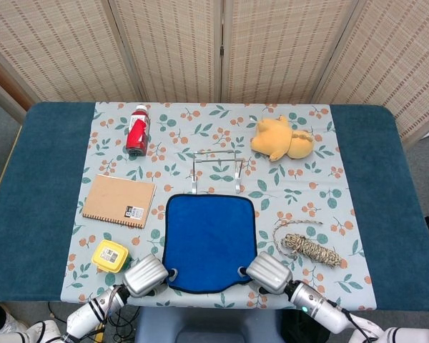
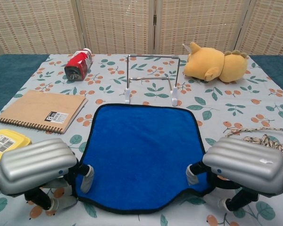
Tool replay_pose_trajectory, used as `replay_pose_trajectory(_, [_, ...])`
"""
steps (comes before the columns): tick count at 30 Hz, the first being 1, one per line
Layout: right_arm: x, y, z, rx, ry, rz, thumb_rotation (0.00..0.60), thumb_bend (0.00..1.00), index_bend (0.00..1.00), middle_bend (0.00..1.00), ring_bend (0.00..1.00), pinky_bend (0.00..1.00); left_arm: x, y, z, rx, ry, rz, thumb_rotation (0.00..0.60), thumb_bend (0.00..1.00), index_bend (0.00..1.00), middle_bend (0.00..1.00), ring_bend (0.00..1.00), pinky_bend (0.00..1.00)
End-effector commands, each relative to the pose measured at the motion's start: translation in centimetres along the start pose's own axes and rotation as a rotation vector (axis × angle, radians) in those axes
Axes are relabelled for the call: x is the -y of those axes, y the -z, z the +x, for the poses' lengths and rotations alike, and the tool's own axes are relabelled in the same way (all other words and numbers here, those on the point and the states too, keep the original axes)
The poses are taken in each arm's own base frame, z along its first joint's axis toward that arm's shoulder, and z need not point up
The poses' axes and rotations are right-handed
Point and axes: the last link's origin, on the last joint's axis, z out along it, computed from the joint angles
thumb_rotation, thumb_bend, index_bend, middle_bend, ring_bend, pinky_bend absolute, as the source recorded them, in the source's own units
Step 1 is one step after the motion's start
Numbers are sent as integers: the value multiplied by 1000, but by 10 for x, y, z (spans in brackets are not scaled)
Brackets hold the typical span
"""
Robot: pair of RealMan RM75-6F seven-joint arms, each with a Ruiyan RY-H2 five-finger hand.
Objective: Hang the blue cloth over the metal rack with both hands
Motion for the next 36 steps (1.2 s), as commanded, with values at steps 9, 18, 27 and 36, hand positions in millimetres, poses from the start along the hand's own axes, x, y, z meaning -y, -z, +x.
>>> replay_pose_trajectory(9, [-4,2,12,-70,-27,-17,600,452,661,953,977,1000,4,-2,13,-44,44,6,600,340,532,1000,959,1000])
replay_pose_trajectory(18, [-19,9,57,-220,-26,-56,600,455,668,959,977,1000,10,-28,70,-179,103,-6,600,339,534,1000,959,1000])
replay_pose_trajectory(27, [-40,9,105,-362,-21,-127,600,456,672,960,978,1000,21,-63,135,-274,119,8,600,340,535,1000,959,1000])
replay_pose_trajectory(36, [-67,10,147,-453,3,-218,600,456,673,960,978,1000,39,-91,184,-348,154,88,600,339,537,1000,958,1000])
